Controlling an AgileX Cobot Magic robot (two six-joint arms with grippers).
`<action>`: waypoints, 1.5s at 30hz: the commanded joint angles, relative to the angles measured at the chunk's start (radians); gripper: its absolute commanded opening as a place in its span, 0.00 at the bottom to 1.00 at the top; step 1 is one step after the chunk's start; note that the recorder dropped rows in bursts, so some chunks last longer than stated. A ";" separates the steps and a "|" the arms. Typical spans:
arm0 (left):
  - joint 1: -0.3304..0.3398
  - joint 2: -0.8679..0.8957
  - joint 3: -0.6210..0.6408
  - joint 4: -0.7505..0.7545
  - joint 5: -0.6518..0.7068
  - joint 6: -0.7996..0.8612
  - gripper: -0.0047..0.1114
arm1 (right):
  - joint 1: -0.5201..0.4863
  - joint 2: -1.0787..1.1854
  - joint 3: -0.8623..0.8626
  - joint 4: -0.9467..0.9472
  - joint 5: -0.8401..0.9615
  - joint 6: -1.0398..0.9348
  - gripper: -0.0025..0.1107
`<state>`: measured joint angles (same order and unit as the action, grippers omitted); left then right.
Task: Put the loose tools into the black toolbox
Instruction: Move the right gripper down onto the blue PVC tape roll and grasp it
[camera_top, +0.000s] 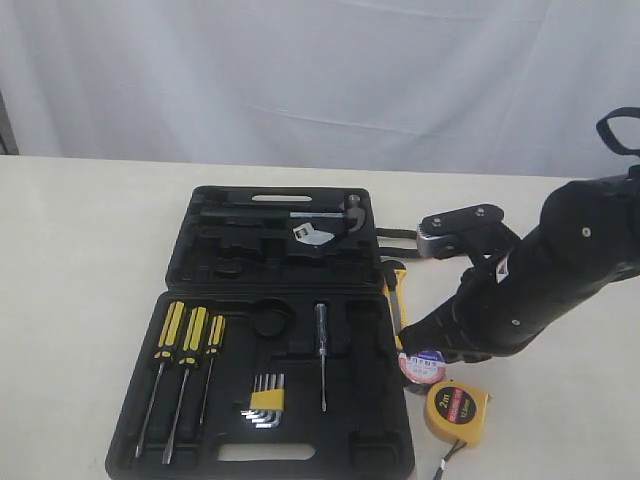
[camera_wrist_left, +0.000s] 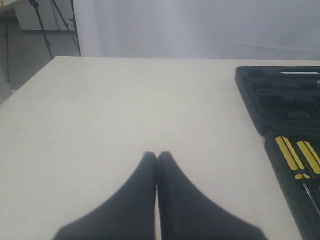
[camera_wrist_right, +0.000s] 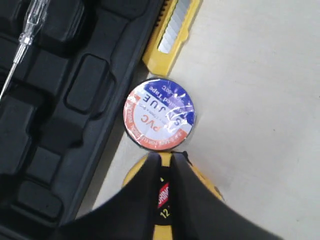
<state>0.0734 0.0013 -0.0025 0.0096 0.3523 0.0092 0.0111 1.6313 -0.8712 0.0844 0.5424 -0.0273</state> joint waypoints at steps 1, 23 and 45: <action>-0.005 -0.001 0.003 -0.010 -0.010 -0.002 0.04 | 0.003 0.000 -0.011 -0.008 -0.009 -0.014 0.45; -0.005 -0.001 0.003 -0.010 -0.010 -0.002 0.04 | 0.003 0.146 -0.011 -0.048 -0.090 -0.048 0.63; -0.005 -0.001 0.003 -0.010 -0.010 -0.002 0.04 | 0.003 0.222 -0.011 -0.048 -0.227 -0.070 0.63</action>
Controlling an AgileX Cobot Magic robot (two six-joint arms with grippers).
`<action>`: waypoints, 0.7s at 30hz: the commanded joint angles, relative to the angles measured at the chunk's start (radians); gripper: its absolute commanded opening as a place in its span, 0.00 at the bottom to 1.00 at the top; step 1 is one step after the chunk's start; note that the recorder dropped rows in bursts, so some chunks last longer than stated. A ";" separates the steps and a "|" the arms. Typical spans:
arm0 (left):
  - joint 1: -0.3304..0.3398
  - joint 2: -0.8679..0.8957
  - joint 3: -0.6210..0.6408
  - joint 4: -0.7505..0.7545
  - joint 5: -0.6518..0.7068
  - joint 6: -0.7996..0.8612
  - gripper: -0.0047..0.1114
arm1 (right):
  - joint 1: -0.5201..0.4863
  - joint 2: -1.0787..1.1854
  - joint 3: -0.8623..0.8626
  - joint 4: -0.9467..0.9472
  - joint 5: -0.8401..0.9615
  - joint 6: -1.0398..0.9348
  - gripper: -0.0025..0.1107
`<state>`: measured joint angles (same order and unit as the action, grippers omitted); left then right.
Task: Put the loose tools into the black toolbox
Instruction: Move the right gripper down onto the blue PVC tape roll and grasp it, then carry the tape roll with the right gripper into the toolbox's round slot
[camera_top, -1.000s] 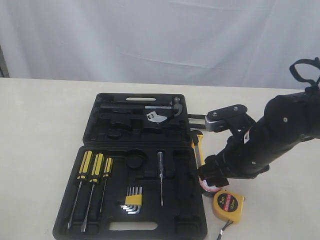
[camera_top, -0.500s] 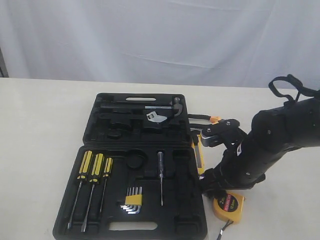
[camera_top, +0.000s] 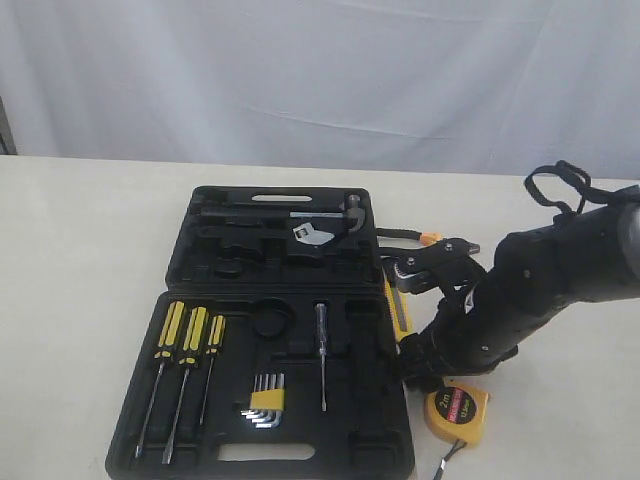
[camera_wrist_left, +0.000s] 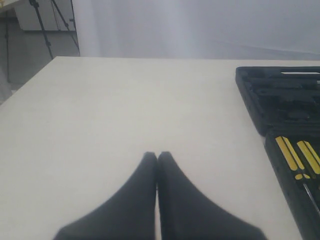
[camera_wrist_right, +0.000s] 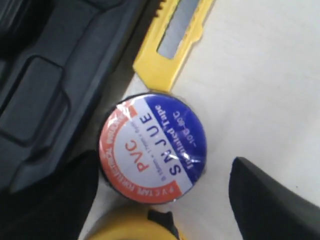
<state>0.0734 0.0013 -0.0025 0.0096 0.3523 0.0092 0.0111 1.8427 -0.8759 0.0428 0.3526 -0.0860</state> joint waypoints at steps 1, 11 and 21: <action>-0.005 -0.001 0.003 -0.010 -0.010 -0.002 0.04 | 0.003 0.015 -0.006 -0.007 -0.043 -0.012 0.63; -0.005 -0.001 0.003 -0.010 -0.010 -0.002 0.04 | 0.003 0.059 -0.032 -0.007 -0.073 -0.012 0.54; -0.005 -0.001 0.003 -0.010 -0.010 -0.002 0.04 | 0.003 0.023 -0.096 -0.001 0.041 -0.012 0.02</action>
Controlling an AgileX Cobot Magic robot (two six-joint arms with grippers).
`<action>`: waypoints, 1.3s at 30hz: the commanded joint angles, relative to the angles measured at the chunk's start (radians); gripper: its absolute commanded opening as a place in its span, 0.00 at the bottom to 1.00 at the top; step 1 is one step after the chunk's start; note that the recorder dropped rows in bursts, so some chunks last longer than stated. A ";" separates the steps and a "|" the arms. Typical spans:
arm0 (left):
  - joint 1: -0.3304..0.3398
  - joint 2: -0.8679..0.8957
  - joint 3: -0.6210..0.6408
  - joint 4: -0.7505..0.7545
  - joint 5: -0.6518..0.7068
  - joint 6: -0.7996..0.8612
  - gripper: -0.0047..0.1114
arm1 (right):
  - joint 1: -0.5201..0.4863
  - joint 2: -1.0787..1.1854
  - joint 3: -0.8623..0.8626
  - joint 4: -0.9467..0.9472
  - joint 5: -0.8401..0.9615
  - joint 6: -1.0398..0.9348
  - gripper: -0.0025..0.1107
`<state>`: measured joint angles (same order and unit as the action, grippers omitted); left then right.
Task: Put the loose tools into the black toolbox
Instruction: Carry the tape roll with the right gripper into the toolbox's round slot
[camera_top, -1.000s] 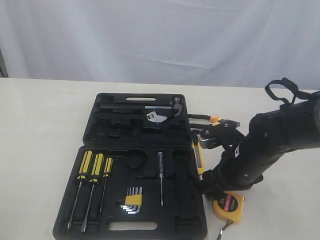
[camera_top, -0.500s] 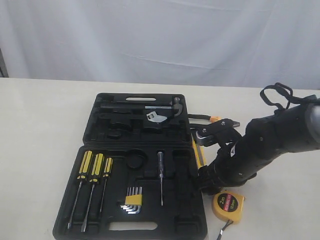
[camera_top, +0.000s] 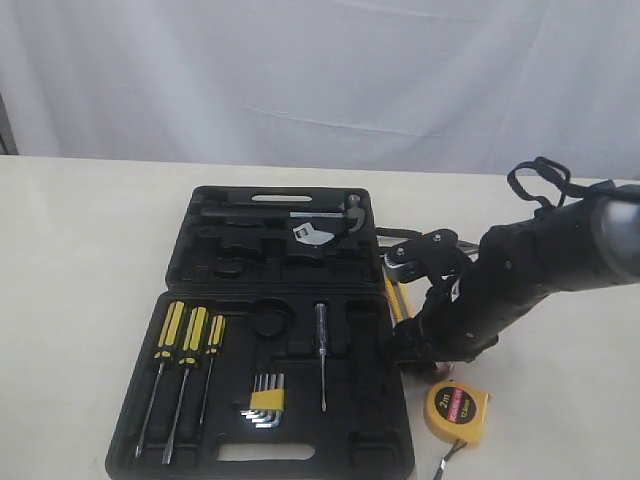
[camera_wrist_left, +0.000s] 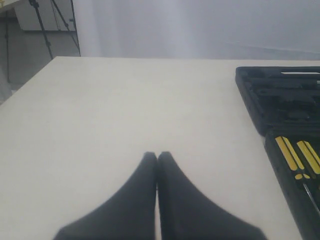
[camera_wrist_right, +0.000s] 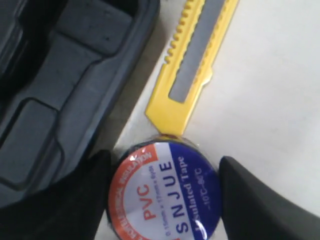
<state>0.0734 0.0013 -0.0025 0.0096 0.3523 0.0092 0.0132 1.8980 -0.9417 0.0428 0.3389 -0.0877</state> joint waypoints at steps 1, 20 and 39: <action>-0.005 -0.001 0.003 -0.010 -0.010 -0.002 0.04 | 0.001 -0.041 -0.039 -0.001 0.085 -0.010 0.02; -0.005 -0.001 0.003 -0.010 -0.010 -0.002 0.04 | 0.250 -0.067 -0.461 0.109 0.377 0.042 0.02; -0.005 -0.001 0.003 -0.010 -0.010 -0.002 0.04 | 0.291 0.365 -0.789 -0.094 0.503 0.154 0.02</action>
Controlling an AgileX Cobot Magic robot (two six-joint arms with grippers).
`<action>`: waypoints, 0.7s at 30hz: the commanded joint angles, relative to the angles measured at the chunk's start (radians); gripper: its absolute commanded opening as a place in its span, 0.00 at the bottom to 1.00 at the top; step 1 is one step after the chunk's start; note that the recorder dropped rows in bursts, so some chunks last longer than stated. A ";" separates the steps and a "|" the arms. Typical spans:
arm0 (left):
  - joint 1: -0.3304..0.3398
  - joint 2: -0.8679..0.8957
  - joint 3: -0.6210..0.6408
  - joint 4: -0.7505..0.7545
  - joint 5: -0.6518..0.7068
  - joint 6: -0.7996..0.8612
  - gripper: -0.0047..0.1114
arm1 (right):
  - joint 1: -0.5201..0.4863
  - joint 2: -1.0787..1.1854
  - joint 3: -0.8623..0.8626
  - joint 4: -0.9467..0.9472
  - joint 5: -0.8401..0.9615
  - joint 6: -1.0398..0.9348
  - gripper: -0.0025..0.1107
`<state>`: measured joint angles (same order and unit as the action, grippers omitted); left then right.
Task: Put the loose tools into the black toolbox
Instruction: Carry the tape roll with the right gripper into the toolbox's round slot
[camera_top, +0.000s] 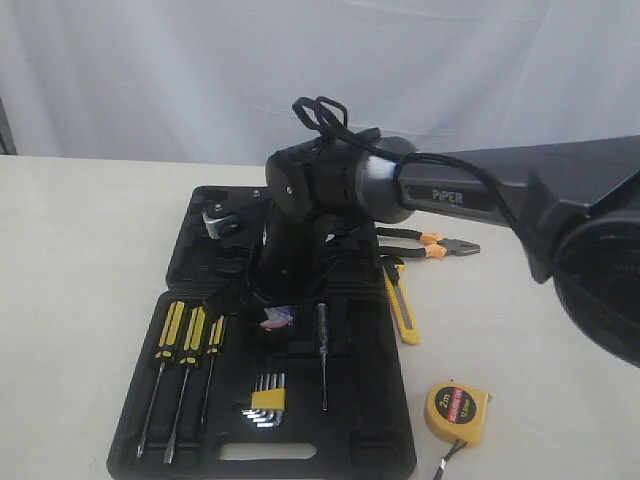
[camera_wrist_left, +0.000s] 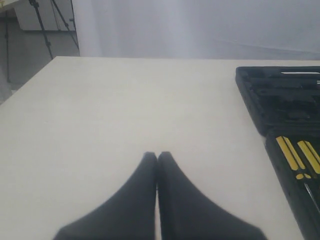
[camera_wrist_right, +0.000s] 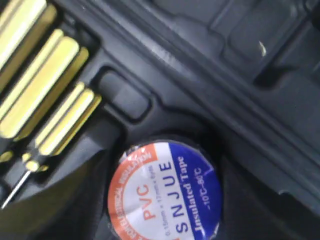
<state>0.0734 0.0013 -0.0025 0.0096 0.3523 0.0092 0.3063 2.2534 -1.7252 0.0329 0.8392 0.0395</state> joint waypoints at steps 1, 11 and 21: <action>-0.005 -0.001 0.003 -0.010 -0.010 -0.002 0.04 | -0.002 0.009 -0.006 -0.084 -0.005 0.027 0.02; -0.005 -0.001 0.003 -0.010 -0.010 -0.002 0.04 | -0.002 0.010 -0.006 -0.033 -0.028 0.027 0.02; -0.005 -0.001 0.003 -0.010 -0.010 -0.002 0.04 | 0.013 0.010 -0.006 -0.004 -0.047 0.024 0.02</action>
<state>0.0734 0.0013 -0.0025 0.0096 0.3523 0.0092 0.3164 2.2618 -1.7295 0.0270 0.7841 0.0604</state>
